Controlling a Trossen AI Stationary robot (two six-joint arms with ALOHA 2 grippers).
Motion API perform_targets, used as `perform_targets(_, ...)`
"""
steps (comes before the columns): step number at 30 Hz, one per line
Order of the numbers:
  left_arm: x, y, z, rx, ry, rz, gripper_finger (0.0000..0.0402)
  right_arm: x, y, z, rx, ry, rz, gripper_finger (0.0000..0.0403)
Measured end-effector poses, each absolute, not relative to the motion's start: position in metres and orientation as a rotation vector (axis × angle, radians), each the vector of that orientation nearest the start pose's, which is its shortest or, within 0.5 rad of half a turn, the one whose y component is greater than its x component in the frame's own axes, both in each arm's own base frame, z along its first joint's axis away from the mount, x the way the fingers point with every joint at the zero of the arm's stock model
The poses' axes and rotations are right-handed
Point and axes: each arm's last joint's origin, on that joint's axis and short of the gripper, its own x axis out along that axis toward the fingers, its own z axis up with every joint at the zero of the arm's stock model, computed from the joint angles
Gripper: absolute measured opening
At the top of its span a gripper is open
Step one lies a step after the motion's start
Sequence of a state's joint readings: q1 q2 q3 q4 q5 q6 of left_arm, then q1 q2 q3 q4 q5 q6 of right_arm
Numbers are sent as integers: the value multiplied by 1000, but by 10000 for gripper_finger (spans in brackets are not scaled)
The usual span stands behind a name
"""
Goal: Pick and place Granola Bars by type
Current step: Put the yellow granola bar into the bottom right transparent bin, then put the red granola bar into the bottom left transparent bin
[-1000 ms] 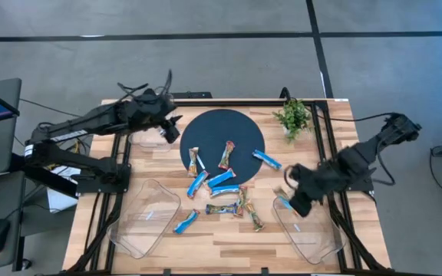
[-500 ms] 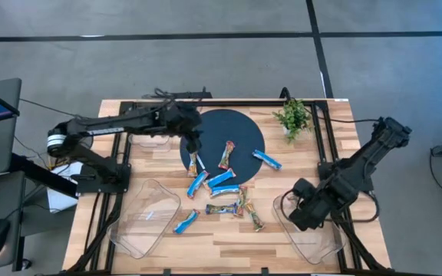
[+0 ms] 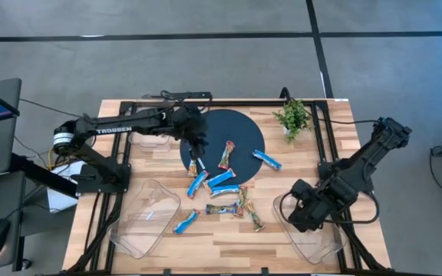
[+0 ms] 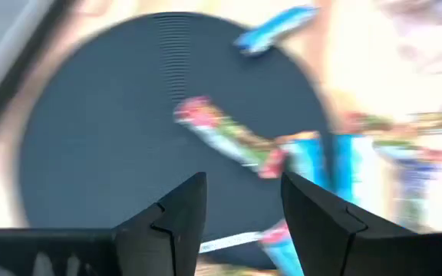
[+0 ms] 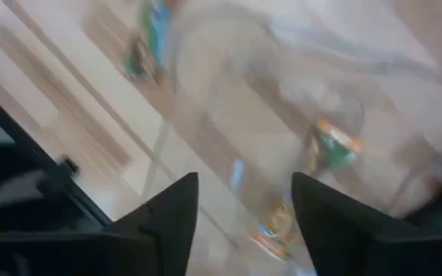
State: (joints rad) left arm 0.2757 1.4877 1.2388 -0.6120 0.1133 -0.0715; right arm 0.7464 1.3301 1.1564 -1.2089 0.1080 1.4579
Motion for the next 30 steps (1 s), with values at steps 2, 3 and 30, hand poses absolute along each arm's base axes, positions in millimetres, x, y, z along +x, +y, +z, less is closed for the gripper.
perform_targets(2, 309, 82, 285, -292, 837, 103, 164, 169, 148, 287, 636, 1217, -457, 217)
perform_targets(3, 310, 83, 280, -311, 859, 83, 164, 168, 146, 290, 627, 1171, -460, 220)
perform_targets(30, 379, 92, 185, -651, 864, 354, 207, 186, 111, 300, 349, 903, -542, 204)
